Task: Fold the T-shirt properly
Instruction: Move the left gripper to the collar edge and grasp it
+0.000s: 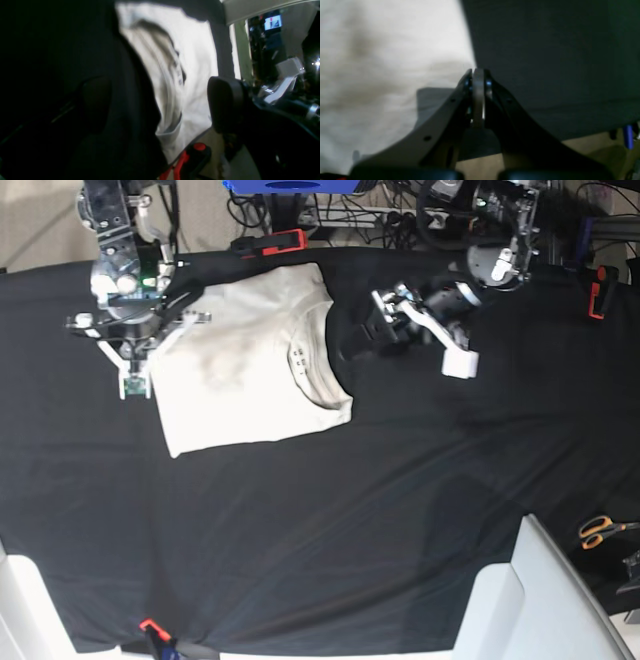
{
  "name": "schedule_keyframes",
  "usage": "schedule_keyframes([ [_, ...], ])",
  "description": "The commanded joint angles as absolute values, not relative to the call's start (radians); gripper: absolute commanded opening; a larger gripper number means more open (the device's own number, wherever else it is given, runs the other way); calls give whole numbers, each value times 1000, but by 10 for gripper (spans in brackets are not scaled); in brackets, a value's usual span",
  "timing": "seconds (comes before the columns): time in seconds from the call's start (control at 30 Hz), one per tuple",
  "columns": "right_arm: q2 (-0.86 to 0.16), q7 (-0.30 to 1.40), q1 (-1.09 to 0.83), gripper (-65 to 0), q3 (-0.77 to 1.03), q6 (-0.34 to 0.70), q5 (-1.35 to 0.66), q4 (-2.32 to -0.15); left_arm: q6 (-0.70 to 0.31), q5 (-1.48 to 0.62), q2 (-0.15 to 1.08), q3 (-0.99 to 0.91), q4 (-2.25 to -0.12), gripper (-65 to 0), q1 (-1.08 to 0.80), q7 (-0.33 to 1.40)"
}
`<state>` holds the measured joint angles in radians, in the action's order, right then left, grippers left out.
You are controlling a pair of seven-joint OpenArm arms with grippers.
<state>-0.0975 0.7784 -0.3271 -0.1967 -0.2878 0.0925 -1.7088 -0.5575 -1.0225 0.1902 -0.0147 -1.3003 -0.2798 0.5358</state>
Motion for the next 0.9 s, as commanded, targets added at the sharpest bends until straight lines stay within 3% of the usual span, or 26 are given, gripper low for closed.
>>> schedule_keyframes([
  [0.0, -108, 760, -328, -648, -194, -294, 107, -1732, -575, -1040, 188, -5, -1290, -63, -262, 521],
  [0.33, -104, 759, -332, -648, -196, -294, 107, -1732, -573, -1030, 148, 159, -1076, -63, -133, 516],
  [0.63, -104, 756, -332, -648, -196, -294, 107, -1732, -570, -802, 82, 173, -1058, -63, -85, 522],
  [0.87, -102, 756, -331, -648, -196, -294, 107, -1732, -570, -789, 71, 173, -967, -63, -21, 524],
])
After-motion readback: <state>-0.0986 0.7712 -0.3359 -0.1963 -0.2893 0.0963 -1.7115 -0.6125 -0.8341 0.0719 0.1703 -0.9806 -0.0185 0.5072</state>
